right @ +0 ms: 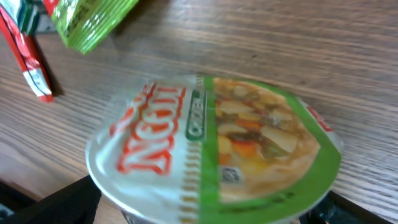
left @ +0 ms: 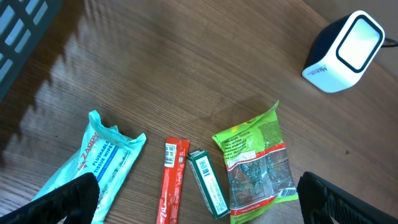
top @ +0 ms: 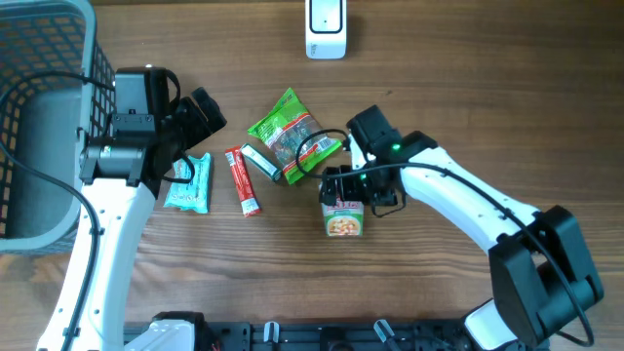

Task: Scan the item barcode

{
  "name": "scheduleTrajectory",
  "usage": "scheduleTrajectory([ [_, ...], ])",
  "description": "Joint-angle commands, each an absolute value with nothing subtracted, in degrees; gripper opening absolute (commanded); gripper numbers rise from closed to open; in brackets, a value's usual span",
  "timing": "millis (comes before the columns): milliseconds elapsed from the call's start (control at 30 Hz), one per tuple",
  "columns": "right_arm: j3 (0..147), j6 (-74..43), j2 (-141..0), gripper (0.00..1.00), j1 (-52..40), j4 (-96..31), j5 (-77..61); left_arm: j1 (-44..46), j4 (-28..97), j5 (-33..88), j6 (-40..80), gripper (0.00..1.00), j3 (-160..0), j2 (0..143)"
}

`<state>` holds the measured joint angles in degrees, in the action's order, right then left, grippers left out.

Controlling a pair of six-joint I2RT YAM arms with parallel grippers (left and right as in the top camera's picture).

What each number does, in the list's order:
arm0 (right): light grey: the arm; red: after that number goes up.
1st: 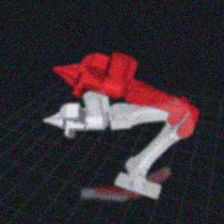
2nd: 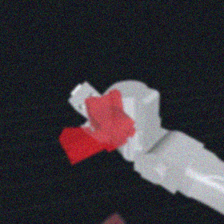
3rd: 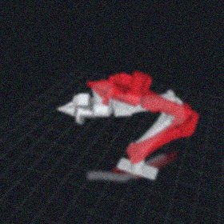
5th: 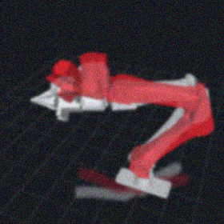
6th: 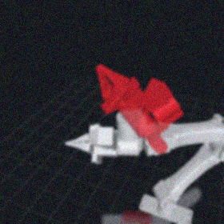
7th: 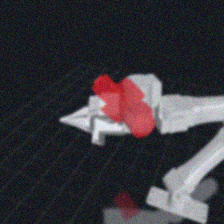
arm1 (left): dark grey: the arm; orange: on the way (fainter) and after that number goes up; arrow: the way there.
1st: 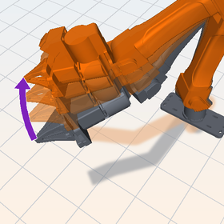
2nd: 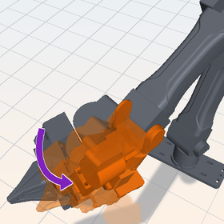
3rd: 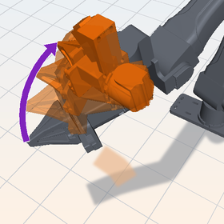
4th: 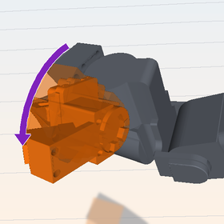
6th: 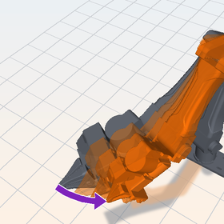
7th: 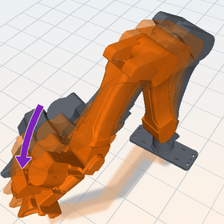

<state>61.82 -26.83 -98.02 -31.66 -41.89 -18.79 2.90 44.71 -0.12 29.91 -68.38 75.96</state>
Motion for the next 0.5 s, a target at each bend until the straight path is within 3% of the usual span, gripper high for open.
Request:
scheduleTrajectory([
  [0,60.84,-27.49,-97.93,1.00,-34.28,-41.56,-12.16,2.76,44.60,0.12,30.46,1.00,-68.90,75.75],
  [300,59.27,-30.20,-97.93,0.97,-35.18,-39.59,-8.62,2.76,44.60,0.12,30.46,1.00,-68.90,75.75],
  [400,59.27,-30.20,-97.93,0.80,-35.18,-39.55,-8.62,2.76,44.60,0.12,30.46,1.00,-68.90,75.75],
  [467,59.27,-30.20,-97.93,0.77,-35.18,-39.33,-9.02,2.76,44.60,0.12,30.46,1.00,-68.90,75.75],
])
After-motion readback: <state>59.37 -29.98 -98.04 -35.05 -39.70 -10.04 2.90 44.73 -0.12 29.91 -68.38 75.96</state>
